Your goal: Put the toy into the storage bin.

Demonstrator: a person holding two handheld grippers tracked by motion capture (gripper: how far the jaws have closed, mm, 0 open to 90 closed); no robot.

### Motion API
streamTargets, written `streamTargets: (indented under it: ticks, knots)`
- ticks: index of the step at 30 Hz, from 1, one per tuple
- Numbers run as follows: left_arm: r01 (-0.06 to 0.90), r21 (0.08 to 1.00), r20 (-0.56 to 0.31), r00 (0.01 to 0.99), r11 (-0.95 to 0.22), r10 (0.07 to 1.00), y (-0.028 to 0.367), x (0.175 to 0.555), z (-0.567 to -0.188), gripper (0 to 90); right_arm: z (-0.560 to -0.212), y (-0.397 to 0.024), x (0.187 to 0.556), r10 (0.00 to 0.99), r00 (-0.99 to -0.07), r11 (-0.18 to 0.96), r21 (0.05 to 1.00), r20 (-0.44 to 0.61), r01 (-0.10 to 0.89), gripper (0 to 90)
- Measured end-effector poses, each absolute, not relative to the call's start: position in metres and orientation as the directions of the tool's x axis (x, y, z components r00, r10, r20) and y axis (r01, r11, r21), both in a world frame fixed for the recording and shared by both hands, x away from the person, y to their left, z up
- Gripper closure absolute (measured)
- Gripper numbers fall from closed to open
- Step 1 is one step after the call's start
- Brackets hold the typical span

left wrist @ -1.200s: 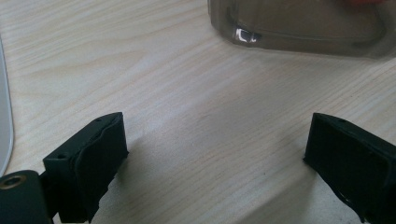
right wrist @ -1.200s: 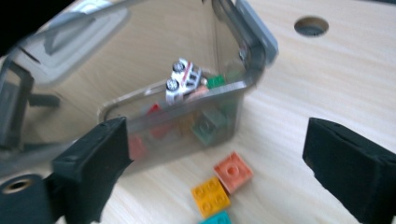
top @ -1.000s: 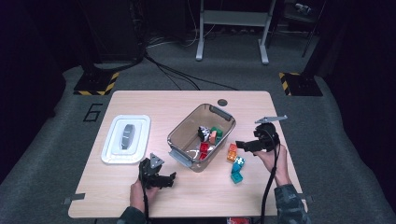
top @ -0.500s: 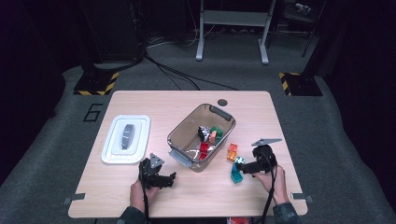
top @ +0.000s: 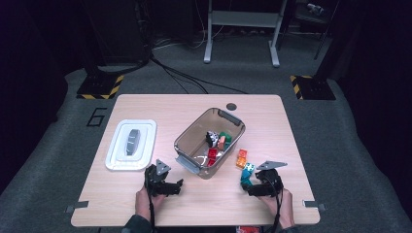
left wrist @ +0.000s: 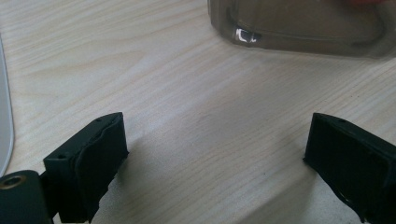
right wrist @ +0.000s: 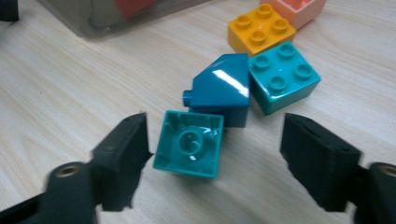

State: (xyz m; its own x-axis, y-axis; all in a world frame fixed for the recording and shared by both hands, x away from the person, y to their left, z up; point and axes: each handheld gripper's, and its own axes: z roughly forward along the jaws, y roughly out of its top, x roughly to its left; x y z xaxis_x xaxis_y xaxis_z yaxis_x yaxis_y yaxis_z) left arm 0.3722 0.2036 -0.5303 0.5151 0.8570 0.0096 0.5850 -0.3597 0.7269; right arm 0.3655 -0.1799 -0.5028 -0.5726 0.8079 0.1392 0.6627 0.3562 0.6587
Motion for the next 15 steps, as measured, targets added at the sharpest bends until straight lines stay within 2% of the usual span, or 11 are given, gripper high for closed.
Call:
streamTargets:
  ticks: [7,12,15]
  knots:
    - [0.585,0.727,0.009,0.514,-0.358,0.858,0.2036,0.3721,-0.5303,5.4,-0.5055,-0.1727,0.3605,0.805,-0.584,0.383,0.655,0.109,0.651,46.6]
    - [0.585,0.727,0.009,0.515,-0.359,0.857,0.2036,0.3722,-0.5303,5.4,-0.5073,-0.1727,0.3621,0.802,-0.588,0.401,0.641,0.1,0.655,55.1]
    - [0.585,0.72,0.016,0.523,-0.373,0.852,0.2045,0.3723,-0.5297,5.4,-0.5081,-0.174,0.3622,0.796,-0.598,0.415,0.639,0.09,0.648,56.6]
